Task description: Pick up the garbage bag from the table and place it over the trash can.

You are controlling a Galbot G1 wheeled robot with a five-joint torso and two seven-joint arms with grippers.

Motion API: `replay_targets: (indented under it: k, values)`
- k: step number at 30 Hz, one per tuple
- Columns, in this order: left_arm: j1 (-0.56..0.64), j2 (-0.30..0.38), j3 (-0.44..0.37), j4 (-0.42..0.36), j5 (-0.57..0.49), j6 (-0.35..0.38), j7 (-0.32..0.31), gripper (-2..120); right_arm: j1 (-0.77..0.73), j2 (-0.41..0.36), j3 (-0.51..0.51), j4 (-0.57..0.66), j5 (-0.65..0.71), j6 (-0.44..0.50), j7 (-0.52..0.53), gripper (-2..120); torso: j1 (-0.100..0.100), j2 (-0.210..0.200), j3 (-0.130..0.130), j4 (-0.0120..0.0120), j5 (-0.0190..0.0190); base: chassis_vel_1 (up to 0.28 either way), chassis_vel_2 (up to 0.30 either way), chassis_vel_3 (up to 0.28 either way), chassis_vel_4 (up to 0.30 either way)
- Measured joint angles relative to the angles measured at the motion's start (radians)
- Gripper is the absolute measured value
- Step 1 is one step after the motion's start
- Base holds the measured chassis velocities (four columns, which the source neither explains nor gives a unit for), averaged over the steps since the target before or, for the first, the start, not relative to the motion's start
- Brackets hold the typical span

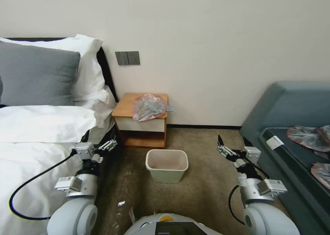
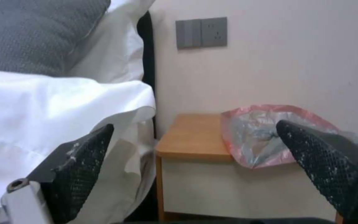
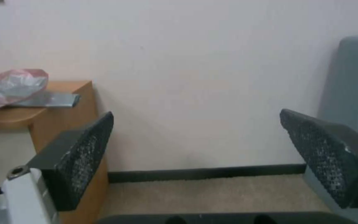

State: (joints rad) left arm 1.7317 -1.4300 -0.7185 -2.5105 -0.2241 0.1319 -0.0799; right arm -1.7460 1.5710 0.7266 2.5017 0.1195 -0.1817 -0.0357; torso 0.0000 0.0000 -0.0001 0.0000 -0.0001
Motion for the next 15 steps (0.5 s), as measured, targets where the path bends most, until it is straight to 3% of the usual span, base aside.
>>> replay_targets:
  k: [8, 15]
  values:
    - [0.011, -0.004, 0.000, 0.003, 0.005, -0.006, 0.001, 100, 0.014, -0.006, -0.009, -0.026, 0.025, -0.001, 0.003, 100, 0.000, 0.000, 0.000, -0.0001, 0.0000, 0.000, 0.000, 0.000, 0.000]
    - [0.018, 0.005, 0.004, 0.006, 0.004, -0.012, 0.005, 100, 0.054, -0.035, -0.005, -0.064, 0.195, -0.051, 0.080, 100, 0.000, 0.000, 0.000, -0.0001, 0.0001, 0.000, 0.000, 0.000, 0.000]
